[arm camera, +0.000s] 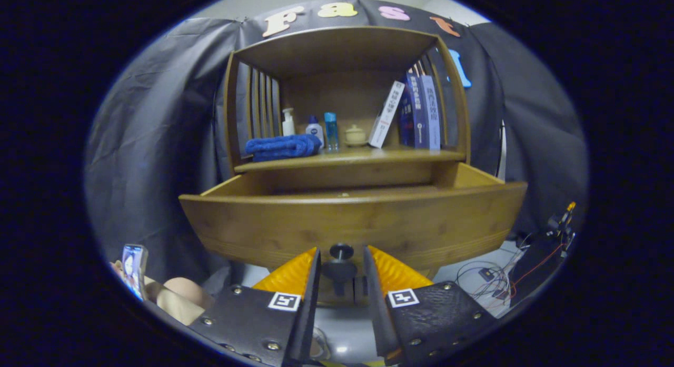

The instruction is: Pull open the drawer, take out the items inside it, and place them on the countertop above the cabinet.

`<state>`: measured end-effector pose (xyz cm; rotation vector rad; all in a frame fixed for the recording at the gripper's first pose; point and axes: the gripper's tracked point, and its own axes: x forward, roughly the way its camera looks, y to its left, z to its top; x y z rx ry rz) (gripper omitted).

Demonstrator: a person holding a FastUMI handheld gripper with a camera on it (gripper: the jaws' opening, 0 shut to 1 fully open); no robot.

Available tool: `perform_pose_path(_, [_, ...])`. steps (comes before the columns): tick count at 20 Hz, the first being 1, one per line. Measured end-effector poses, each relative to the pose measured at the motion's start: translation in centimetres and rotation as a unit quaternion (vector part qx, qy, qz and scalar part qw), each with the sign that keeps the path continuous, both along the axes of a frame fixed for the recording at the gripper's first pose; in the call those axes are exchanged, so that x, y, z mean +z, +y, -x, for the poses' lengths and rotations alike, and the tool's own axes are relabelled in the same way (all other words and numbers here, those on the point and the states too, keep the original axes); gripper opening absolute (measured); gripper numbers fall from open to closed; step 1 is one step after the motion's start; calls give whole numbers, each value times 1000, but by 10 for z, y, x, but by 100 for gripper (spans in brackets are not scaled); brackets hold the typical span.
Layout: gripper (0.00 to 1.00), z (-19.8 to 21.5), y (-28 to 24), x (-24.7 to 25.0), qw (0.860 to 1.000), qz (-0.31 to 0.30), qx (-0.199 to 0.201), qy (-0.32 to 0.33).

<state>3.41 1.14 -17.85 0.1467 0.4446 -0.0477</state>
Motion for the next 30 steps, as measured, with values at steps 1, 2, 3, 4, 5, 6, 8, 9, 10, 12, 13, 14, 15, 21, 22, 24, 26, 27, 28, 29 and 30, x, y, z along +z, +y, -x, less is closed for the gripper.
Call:
perform_pose_path(1, [46,-5,-1,14,1000,0,2,-13])
perform_pose_path(2, [46,-9,-1,28,1000,0,4,-26])
perform_pose_path(3, [46,-14,-1,42,999,2,7,-40])
perform_pose_path(4, [46,-19,-1,56,998,5,12,-53])
perform_pose_path(5, [46,-26,-1,67,998,9,16,-65])
perform_pose_path(6, [46,-30,0,77,997,13,21,-75])
perform_pose_path(8, [46,-45,1,93,995,22,31,-93])
perform_pose_path(9, [46,-53,1,100,994,28,36,-100])
perform_pose_path(10, [46,-61,2,103,993,36,42,-104])
perform_pose_path(12, [46,-75,6,106,992,42,53,-108])
perform_pose_path(13, [46,-84,9,106,992,42,59,-107])
perform_pose_path(14, [46,-89,11,105,992,43,65,-103])
perform_pose_path(15, [46,-96,13,103,992,45,70,-96])
perform_pose_path(21, [46,-131,23,72,993,40,99,-45])
perform_pose_path(22, [46,-134,25,66,994,34,101,-35])
perform_pose_path(24, [46,-142,25,54,994,20,104,-14])
perform_pose_path(26, [46,-149,26,42,995,3,104,8])
perform_pose_path(27, [46,-153,26,36,994,-4,105,21])
perform_pose_path(28, [46,-155,26,27,994,-8,106,37])
perform_pose_path(29, [46,-156,25,18,992,-9,111,57])
perform_pose_path(30, [46,-155,25,8,990,-9,116,74])
